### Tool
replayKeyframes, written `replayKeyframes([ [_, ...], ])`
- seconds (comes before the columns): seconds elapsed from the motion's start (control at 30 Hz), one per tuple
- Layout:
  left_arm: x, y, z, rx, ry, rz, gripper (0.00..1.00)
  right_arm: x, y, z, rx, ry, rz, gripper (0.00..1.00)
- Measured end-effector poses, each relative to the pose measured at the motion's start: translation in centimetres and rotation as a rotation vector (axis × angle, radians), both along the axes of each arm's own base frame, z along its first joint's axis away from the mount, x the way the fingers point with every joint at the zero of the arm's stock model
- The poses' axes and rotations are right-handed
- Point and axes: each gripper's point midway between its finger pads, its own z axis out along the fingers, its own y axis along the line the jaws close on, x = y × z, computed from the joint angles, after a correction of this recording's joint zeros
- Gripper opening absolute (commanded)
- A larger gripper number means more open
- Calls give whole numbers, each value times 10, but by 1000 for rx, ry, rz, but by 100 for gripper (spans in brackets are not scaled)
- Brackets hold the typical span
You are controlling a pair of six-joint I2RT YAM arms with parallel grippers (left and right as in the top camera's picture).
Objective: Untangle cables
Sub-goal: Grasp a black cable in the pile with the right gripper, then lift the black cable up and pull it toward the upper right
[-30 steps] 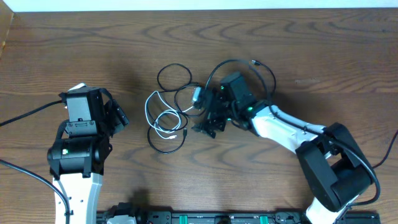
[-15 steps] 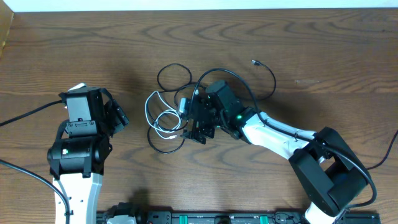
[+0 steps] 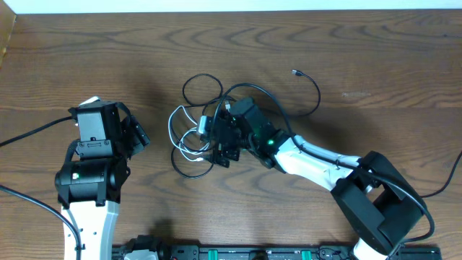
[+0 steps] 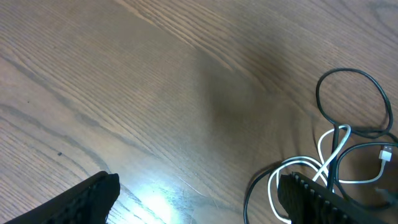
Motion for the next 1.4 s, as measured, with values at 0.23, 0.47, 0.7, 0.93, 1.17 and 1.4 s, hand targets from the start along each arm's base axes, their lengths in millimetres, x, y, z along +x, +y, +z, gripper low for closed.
replayKeyframes([
  [0.23, 0, 0, 0, 0, 0, 0, 86, 17, 9, 3, 51, -51, -55, 75],
  [0.47, 0, 0, 0, 0, 1, 0, 86, 23, 9, -38, 21, 9, -103, 37],
  [0.7, 0, 0, 0, 0, 1, 0, 86, 40, 3, -44, 19, 20, -235, 1],
  [0.93, 0, 0, 0, 0, 0, 0, 86, 52, 1, -16, 68, -17, -303, 1],
  [1.17, 0, 0, 0, 0, 1, 0, 86, 63, -11, 101, 228, -196, -384, 1],
  [1.4, 0, 0, 0, 0, 0, 0, 86, 60, -53, 225, 413, -392, -460, 1],
])
